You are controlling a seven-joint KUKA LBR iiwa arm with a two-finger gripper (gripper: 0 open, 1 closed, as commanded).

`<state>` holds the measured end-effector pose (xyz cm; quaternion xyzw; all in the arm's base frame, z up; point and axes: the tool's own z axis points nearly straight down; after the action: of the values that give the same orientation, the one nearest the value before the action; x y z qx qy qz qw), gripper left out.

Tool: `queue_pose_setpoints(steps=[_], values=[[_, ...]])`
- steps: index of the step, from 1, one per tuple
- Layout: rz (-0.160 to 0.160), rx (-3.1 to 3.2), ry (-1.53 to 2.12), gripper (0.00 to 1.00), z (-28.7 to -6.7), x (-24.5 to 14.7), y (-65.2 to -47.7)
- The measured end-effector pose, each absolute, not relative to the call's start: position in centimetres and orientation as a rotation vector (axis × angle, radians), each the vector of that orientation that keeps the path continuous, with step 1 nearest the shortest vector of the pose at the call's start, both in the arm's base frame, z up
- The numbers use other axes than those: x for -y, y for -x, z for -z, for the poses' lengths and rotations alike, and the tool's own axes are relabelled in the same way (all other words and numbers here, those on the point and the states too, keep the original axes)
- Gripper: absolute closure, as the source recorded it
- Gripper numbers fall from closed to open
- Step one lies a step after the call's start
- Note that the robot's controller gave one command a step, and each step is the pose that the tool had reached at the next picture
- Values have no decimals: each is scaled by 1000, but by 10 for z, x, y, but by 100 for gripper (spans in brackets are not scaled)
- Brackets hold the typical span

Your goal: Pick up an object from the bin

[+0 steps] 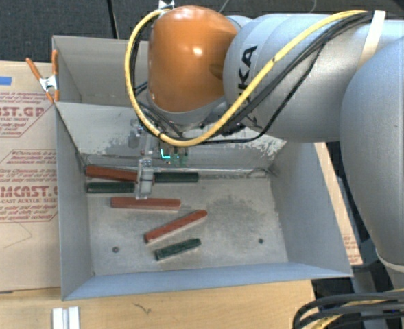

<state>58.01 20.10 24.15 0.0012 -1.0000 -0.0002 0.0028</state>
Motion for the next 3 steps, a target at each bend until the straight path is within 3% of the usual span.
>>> queue_pose_setpoints(steps=[1, 2, 3], values=[[3, 3099, -574, 0, -374, -201, -544], [-1, 3082, -560, 0, -221, -141, -483], [1, 2969, -1010, 0, -73, -115, -523]])
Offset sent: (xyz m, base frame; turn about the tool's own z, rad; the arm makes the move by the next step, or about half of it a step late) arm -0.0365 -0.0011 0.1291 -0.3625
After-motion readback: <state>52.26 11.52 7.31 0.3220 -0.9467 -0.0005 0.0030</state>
